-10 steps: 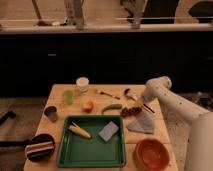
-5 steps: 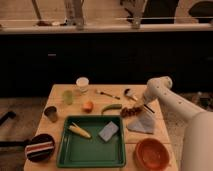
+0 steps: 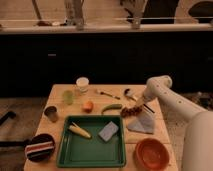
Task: Place brush in table surface
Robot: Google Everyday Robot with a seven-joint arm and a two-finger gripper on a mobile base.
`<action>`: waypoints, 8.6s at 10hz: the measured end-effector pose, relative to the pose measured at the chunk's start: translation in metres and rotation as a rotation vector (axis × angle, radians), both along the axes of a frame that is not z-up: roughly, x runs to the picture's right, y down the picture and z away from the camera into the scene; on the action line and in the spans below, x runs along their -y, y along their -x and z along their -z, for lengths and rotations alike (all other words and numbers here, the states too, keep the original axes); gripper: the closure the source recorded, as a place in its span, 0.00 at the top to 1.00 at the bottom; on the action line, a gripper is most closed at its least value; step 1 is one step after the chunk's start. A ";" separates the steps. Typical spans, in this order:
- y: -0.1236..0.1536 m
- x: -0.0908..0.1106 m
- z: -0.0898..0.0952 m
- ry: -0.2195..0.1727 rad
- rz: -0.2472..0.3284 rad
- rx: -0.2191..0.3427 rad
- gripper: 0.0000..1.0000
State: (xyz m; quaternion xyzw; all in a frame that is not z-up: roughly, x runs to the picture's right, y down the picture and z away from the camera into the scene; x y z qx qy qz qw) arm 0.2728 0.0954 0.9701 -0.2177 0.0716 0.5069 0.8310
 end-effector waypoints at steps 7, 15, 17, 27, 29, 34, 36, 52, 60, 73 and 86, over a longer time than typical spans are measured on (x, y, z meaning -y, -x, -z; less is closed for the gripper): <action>-0.002 0.003 0.005 0.000 -0.008 0.026 0.00; 0.020 0.056 0.053 -0.111 -0.041 0.168 0.00; 0.025 0.065 0.065 -0.136 -0.051 0.201 0.00; 0.034 0.098 0.149 -0.260 -0.160 0.498 0.00; 0.035 0.102 0.161 -0.277 -0.162 0.528 0.00; 0.039 0.111 0.179 -0.317 -0.153 0.551 0.00; 0.039 0.115 0.184 -0.334 -0.152 0.548 0.00; 0.043 0.161 0.135 -0.362 -0.175 0.404 0.00; 0.026 0.105 0.070 -0.220 -0.160 0.299 0.00; 0.029 0.022 0.005 0.005 0.008 0.140 0.00; 0.019 0.032 0.005 -0.005 0.004 0.147 0.56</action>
